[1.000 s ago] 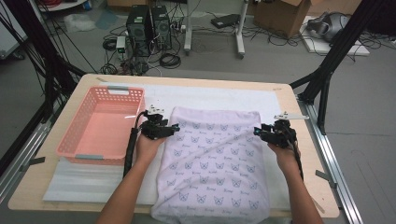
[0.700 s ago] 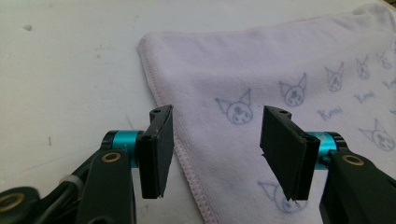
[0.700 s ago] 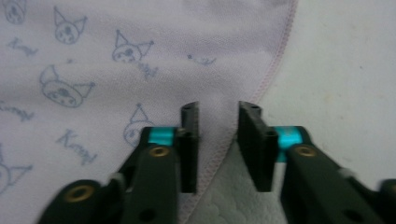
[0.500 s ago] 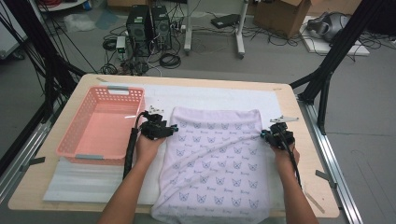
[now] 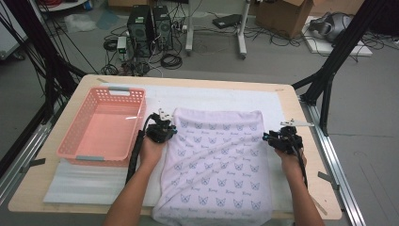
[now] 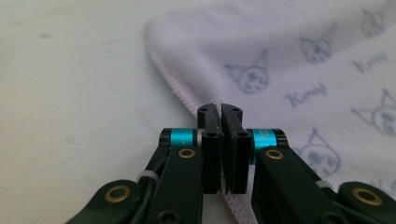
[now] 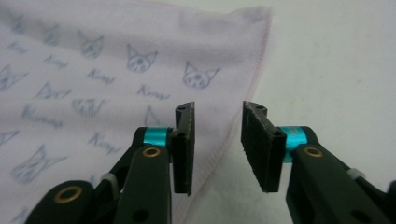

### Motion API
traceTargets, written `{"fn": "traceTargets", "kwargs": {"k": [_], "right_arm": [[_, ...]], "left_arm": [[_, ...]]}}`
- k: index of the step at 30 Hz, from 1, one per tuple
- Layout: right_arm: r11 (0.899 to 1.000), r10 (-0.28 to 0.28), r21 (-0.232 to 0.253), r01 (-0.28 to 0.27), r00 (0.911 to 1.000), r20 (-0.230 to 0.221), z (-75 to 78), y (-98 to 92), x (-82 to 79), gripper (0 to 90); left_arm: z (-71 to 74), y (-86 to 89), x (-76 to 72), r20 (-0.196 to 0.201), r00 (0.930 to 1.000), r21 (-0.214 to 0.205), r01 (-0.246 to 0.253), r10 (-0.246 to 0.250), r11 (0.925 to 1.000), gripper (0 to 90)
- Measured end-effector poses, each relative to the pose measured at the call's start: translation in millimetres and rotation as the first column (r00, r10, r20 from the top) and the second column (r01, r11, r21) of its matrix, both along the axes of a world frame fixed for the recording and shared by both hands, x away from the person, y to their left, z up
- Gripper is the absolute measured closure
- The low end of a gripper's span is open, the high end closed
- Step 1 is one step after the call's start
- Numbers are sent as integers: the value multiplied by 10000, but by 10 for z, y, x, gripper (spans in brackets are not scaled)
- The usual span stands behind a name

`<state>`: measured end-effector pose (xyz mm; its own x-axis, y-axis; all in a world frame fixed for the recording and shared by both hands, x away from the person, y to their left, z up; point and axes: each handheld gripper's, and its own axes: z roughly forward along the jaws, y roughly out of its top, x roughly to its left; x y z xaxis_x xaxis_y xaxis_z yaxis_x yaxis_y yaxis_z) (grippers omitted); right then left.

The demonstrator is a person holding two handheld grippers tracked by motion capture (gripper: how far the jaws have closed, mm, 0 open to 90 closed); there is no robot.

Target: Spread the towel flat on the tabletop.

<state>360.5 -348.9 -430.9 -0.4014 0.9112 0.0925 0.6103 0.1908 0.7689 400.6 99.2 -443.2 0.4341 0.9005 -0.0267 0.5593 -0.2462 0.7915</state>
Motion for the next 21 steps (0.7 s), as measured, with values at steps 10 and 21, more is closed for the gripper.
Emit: {"fn": "traceTargets", "kwargs": {"k": [10,21], "right_arm": [[9926,1209,-69,-1215,9910,-570,-146,204,-122,622],[9996,232,135,-234,9996,154,-32,44,-119,700]], "left_arm": [[65,169,6,-66,9985,-1292,-550,546,9901,615],[105,119,-180,412,9971,-2347,712,-633,9695,521]]}}
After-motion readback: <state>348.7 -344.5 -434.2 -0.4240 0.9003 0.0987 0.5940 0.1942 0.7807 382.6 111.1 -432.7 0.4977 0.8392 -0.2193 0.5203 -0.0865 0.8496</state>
